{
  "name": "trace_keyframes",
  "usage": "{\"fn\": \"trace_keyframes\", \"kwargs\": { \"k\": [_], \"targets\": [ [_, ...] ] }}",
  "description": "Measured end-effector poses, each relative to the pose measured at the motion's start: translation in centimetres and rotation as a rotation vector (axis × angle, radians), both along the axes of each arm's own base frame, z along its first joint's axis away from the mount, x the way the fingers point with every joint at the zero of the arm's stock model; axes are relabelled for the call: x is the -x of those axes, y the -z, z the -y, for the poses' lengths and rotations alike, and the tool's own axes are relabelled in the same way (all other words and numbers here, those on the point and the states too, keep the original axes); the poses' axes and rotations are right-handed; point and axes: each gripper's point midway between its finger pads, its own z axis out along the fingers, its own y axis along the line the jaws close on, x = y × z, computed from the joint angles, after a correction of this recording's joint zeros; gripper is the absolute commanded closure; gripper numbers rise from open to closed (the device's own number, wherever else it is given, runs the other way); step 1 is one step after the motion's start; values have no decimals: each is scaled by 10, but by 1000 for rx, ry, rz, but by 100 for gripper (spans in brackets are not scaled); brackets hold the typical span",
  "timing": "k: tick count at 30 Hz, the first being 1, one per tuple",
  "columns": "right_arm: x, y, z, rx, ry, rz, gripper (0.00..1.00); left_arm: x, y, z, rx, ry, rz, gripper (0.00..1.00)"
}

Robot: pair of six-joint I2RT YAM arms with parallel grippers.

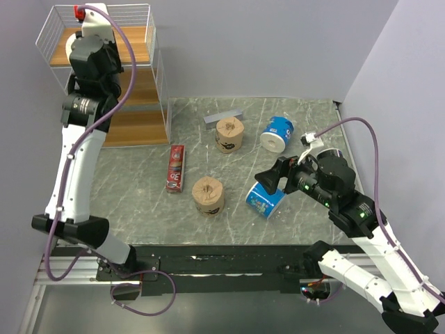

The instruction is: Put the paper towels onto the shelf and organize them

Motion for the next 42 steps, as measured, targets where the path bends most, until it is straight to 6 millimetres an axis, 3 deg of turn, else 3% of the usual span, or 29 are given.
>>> {"fn": "trace_keyframes", "kwargs": {
  "k": [12,29,38,39,42],
  "targets": [
    [3,-3,2,-11,2,3,1,-32,-3,-15,12,-3,2,95],
    [4,-6,7,-9,21,24,1,-67,-1,-61,2,-96,23,74],
    [3,-4,7,-2,20,22,0,-94,-2,-65,-8,-66,67,35],
    [2,-3,7,0,21,20,0,-95,-4,-64,-8,-60,73,27],
    [0,-1,6,7,23,14,1,-97,-9,-61,-12,-43,93,21]
  ]
}}
